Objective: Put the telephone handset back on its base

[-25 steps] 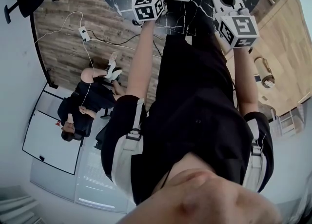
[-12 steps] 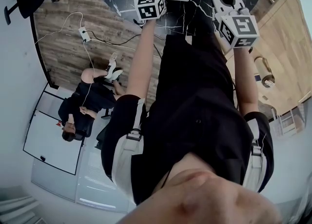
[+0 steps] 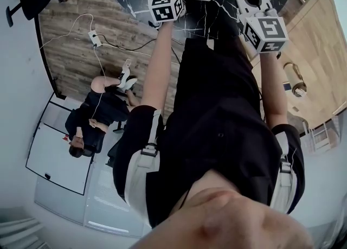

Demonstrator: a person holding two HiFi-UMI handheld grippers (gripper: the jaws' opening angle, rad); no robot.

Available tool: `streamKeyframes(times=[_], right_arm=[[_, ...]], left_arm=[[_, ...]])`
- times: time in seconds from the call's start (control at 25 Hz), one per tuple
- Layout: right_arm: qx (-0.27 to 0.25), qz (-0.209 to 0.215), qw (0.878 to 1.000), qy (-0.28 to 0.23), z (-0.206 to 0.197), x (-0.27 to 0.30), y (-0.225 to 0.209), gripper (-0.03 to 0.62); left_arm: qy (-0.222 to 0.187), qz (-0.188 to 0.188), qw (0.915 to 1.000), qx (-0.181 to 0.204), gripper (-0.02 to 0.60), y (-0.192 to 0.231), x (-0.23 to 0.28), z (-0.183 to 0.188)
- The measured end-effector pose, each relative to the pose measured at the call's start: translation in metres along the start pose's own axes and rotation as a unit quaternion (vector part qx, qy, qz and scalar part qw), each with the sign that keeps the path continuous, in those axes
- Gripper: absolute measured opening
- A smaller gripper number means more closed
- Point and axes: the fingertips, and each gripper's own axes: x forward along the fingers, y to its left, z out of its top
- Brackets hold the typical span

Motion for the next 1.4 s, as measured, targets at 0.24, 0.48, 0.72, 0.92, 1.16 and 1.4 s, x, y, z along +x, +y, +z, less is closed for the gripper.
streamKeyframes(times=[0.24, 0.48, 0.72, 0.92, 1.16, 1.4], right_arm=[[-0.001, -0.003, 1.0, -0.007, 0.001, -0.006, 0.004, 0.031], [-0.007, -0.005, 1.0, -0.021, 0.007, -0.016, 0.014, 0.031], [-0.013, -0.012, 0.999, -0.04, 0.015, -0.031, 0.027, 0.031], [-0.019, -0.018, 0.998, -0.063, 0.022, -0.047, 0.043, 0.031], [-0.023, -0.026, 0.995, -0.091, 0.022, -0.07, 0.063, 0.031], [-0.029, -0.026, 0.992, -0.117, 0.022, -0.09, 0.084, 0.031]], left_arm=[[-0.008, 0.0, 1.0, 0.004, 0.252, -0.001, -0.008, 0.003], [-0.031, -0.004, 0.9995, 0.006, 0.229, -0.002, -0.022, 0.013], [-0.05, -0.008, 0.9987, 0.009, 0.203, -0.007, -0.046, 0.017], [-0.066, -0.01, 0.9976, 0.022, 0.173, -0.011, -0.069, 0.018], [-0.077, -0.013, 0.9966, 0.025, 0.144, -0.013, -0.096, 0.008], [-0.093, -0.032, 0.9948, 0.029, 0.106, -0.024, -0.124, -0.001]])
